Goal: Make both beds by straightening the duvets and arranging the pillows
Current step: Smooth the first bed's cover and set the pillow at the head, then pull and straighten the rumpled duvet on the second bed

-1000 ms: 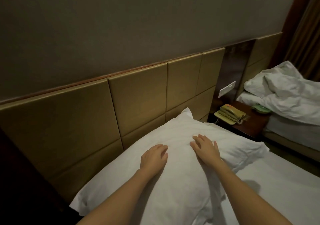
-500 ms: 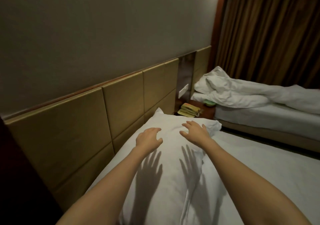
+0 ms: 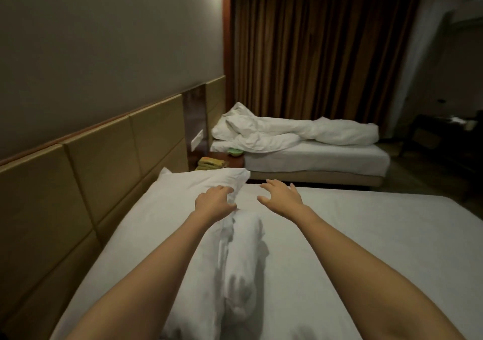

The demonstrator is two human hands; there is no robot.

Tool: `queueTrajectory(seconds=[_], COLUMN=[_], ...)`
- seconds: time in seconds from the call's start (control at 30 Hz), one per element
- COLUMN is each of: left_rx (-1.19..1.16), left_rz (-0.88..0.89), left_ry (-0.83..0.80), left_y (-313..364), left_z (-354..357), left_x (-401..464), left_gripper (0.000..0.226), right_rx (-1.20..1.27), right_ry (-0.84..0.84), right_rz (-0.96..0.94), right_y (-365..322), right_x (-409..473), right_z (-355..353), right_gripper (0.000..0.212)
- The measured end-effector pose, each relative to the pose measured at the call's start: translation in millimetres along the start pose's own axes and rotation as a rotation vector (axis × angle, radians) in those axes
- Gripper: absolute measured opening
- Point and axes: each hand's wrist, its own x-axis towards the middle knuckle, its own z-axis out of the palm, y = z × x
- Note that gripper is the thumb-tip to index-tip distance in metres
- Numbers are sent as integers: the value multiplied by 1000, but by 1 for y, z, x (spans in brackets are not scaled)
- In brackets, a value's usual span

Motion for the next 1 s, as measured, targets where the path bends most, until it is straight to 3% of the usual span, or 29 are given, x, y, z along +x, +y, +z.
queueTrajectory(seconds=[0.43, 0.73, 1.0], left_rx=[-18, -25, 27], left_rz=[326, 460, 546], left_ry=[-53, -81, -164], left_y=[289, 447, 554], left_z=[73, 112, 158], left_x=[14, 34, 85], left_gripper=[44, 49, 48], right_rx=[4, -13, 34], right_ry=[56, 46, 81], right_rz=[352, 423, 435], right_y=[273, 431, 549], right_x=[-163, -254, -246], right_z=[-53, -87, -106], right_gripper=[52, 54, 55])
